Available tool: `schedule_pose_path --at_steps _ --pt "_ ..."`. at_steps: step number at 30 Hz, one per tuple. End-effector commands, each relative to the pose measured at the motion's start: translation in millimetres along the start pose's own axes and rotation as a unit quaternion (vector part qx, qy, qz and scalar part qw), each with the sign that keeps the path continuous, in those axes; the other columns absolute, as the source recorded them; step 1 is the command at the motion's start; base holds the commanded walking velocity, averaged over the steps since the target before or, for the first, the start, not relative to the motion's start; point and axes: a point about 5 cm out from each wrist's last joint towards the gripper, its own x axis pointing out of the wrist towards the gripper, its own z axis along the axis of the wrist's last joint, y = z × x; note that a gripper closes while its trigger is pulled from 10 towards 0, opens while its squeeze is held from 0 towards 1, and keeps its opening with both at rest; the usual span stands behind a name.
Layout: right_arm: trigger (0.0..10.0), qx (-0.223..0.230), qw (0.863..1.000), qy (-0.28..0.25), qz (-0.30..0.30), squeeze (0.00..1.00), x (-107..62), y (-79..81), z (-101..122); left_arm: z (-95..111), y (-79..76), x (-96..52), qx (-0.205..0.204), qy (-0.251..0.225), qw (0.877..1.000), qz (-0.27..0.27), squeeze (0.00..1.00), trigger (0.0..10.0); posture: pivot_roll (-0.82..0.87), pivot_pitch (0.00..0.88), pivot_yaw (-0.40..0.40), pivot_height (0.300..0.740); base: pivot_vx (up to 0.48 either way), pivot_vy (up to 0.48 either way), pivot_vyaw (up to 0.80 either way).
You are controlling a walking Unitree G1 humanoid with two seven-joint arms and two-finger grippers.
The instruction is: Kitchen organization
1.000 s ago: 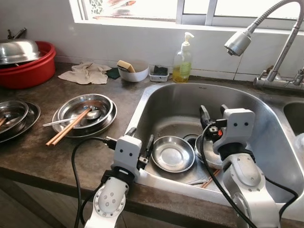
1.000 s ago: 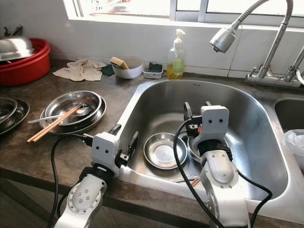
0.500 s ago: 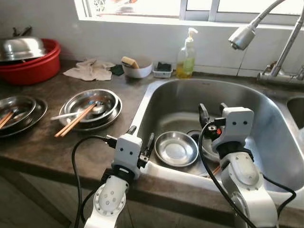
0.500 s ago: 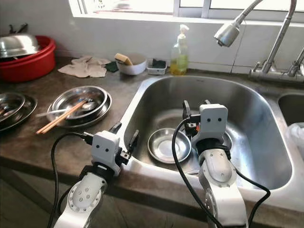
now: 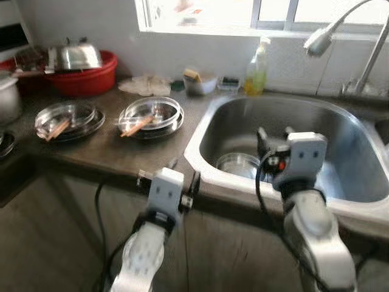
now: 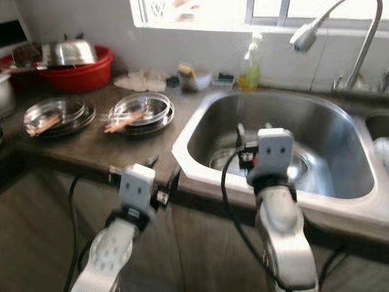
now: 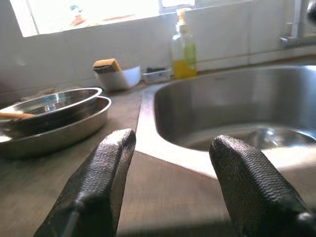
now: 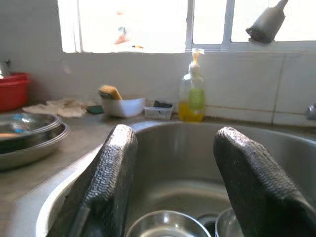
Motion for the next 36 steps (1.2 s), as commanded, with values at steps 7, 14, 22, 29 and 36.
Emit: schedule_pose_path --at_steps 7,14,22,29,36 --pt "10.0 -0.001 1.0 0.022 -0.001 0.0 -5.4 -1.4 -9.4 0.4 -1.2 0.0 -0.007 0.0 1.0 0.0 0.0 10.0 0.09 0.049 -0.002 0.74 -0.292 0.0 0.0" --pt "10.0 -0.003 0.999 0.045 0.004 0.0 -12.8 -0.2 -22.0 -2.6 -0.5 -1.9 -0.006 0.005 1.0 0.0 0.0 10.0 0.09 0.053 -0.001 0.74 -0.291 0.0 0.06" --pt "10.0 -0.005 0.998 0.065 0.002 0.0 -17.2 -1.8 -32.1 -6.8 -1.1 -4.8 -0.006 0.013 1.0 0.0 0.0 10.0 0.09 0.055 0.001 0.74 -0.297 0.0 0.48" --pt "10.0 -0.008 0.996 0.085 0.01 0.0 -23.0 -1.4 -42.0 -10.6 -1.7 -8.3 -0.005 0.021 1.0 -0.001 0.0 10.0 0.09 0.057 0.002 0.74 -0.296 0.0 0.0" --pt "10.0 -0.013 0.996 0.088 0.02 0.0 -24.1 2.9 -45.9 -12.0 -1.3 -9.5 -0.004 0.024 1.0 0.0 0.0 10.0 0.1 0.05 0.0 0.74 -0.297 0.0 0.46"
